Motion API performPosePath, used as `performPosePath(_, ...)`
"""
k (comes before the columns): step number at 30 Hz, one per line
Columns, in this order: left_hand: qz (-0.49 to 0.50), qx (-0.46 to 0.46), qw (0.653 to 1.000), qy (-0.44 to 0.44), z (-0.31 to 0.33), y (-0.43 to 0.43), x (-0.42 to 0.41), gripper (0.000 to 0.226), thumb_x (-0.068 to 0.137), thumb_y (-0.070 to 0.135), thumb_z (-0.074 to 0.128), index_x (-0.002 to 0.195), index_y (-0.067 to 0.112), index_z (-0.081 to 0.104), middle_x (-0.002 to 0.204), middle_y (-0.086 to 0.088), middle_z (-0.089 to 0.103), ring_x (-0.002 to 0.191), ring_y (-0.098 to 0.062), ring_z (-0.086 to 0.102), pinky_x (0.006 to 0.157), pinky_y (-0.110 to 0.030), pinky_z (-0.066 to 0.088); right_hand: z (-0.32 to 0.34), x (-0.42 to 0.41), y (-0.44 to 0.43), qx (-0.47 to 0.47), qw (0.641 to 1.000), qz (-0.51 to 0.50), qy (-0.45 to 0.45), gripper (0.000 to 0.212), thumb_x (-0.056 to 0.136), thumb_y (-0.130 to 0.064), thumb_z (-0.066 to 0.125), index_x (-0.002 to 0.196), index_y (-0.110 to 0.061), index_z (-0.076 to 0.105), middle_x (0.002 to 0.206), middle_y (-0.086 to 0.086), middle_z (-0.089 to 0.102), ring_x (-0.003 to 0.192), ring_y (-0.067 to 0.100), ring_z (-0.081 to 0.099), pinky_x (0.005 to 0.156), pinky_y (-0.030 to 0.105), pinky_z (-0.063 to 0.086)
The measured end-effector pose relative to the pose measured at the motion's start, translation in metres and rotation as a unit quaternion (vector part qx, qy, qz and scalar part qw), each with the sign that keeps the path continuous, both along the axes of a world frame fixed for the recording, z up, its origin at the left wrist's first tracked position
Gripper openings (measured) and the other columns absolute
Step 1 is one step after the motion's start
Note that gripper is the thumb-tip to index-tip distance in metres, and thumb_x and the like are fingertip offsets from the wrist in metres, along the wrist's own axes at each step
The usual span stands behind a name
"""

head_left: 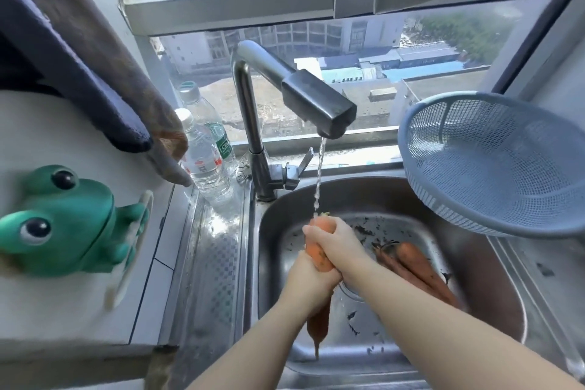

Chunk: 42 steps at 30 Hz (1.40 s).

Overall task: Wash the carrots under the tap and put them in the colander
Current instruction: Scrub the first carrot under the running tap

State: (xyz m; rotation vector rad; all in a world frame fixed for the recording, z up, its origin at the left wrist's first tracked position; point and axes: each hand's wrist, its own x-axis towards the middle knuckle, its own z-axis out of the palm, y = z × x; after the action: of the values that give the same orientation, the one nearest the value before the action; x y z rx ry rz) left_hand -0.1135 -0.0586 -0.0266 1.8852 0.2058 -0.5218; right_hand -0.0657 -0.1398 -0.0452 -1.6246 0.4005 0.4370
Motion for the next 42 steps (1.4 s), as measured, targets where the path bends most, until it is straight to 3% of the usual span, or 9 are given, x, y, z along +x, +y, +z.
performPosePath(3, -0.048, 0.099, 0.994, -0.007, 0.010, 0.007, -0.002, 0.016, 0.081, 0.018, 0.061, 0.074, 0.023, 0.048, 0.067, 0.003, 0.054, 0.056, -0.011, 0.051, 0.049, -0.022, 0.042, -0.007, 0.003, 0.010, 0.108, 0.982, -0.112, 0.108, 0.010, 0.077, -0.011, 0.074, 0.077, -0.007, 0.064, 0.072, 0.014, 0.062, 0.066, 0.029, 0.061, 0.073, 0.046, 0.054)
performPosePath(8, -0.096, 0.201, 0.974, 0.046, 0.019, 0.024, -0.009, 0.020, 0.081, 0.013, 0.057, 0.072, 0.018, 0.040, 0.066, 0.000, 0.051, 0.051, -0.010, 0.050, 0.043, -0.017, 0.037, -0.006, -0.001, 0.020, 0.276, 0.920, -0.127, 0.248, 0.021, 0.085, -0.016, 0.056, 0.065, -0.008, 0.053, 0.064, 0.009, 0.055, 0.056, 0.021, 0.053, 0.059, 0.029, 0.048)
performPosePath(12, -0.036, -0.009, 0.980, 0.195, 0.030, 0.041, -0.008, 0.009, 0.086, 0.012, 0.055, 0.079, 0.007, 0.054, 0.065, -0.005, 0.055, 0.053, -0.014, 0.056, 0.059, -0.025, 0.051, -0.009, -0.010, 0.025, 0.365, 0.893, -0.132, 0.227, 0.026, 0.086, -0.013, 0.052, 0.062, -0.008, 0.058, 0.060, 0.006, 0.061, 0.055, 0.018, 0.059, 0.058, 0.030, 0.051)
performPosePath(18, 0.126, -0.335, 0.851, 0.385, 0.040, 0.044, -0.005, 0.031, 0.091, 0.029, 0.059, 0.102, 0.001, 0.055, 0.068, -0.009, 0.058, 0.047, -0.013, 0.055, 0.045, -0.020, 0.050, -0.004, -0.019, 0.016, 0.472, 0.846, -0.147, 0.198, 0.012, 0.077, -0.015, 0.065, 0.071, -0.005, 0.064, 0.074, 0.009, 0.066, 0.067, 0.019, 0.064, 0.061, 0.028, 0.059)
performPosePath(25, 0.006, -0.035, 0.978, 0.206, 0.031, 0.027, -0.007, 0.012, 0.088, 0.018, 0.056, 0.085, 0.007, 0.056, 0.068, -0.005, 0.057, 0.053, -0.015, 0.056, 0.053, -0.025, 0.049, 0.000, 0.000, 0.011, 0.254, 0.931, -0.078, 0.249, 0.020, 0.086, -0.013, 0.064, 0.068, -0.005, 0.058, 0.056, 0.008, 0.061, 0.056, 0.020, 0.057, 0.057, 0.033, 0.052)
performPosePath(30, -0.053, 0.186, 0.980, 0.040, 0.020, 0.020, -0.014, 0.019, 0.088, 0.028, 0.057, 0.082, 0.018, 0.042, 0.072, 0.002, 0.055, 0.054, -0.011, 0.055, 0.044, -0.017, 0.039, -0.015, 0.005, 0.018, 0.145, 0.963, -0.126, 0.189, 0.023, 0.071, -0.026, 0.076, 0.079, -0.006, 0.068, 0.074, 0.012, 0.068, 0.071, 0.031, 0.066, 0.075, 0.040, 0.056)
performPosePath(34, -0.001, -0.057, 0.974, 0.220, 0.023, 0.043, -0.007, 0.025, 0.091, 0.031, 0.058, 0.087, 0.007, 0.056, 0.069, -0.005, 0.058, 0.054, -0.014, 0.057, 0.055, -0.025, 0.049, -0.009, -0.007, 0.015, 0.250, 0.943, -0.074, 0.206, 0.017, 0.087, -0.019, 0.068, 0.083, -0.003, 0.062, 0.078, 0.012, 0.065, 0.070, 0.023, 0.063, 0.077, 0.038, 0.056)
performPosePath(40, 0.161, -0.450, 0.779, 0.405, 0.034, 0.051, -0.010, 0.044, 0.085, 0.036, 0.062, 0.103, -0.004, 0.056, 0.069, -0.010, 0.056, 0.041, -0.014, 0.054, 0.036, -0.023, 0.049, 0.000, -0.024, 0.011, 0.453, 0.866, -0.092, 0.192, 0.012, 0.073, -0.017, 0.071, 0.074, -0.005, 0.074, 0.082, 0.008, 0.071, 0.079, 0.016, 0.067, 0.071, 0.029, 0.059)
performPosePath(42, 0.164, -0.453, 0.781, 0.397, 0.036, 0.049, -0.010, 0.045, 0.085, 0.036, 0.063, 0.104, -0.004, 0.057, 0.069, -0.010, 0.056, 0.041, -0.014, 0.054, 0.036, -0.023, 0.049, 0.005, -0.021, 0.011, 0.429, 0.877, -0.083, 0.200, 0.013, 0.076, -0.016, 0.069, 0.072, -0.004, 0.072, 0.076, 0.008, 0.069, 0.073, 0.016, 0.066, 0.067, 0.028, 0.059)
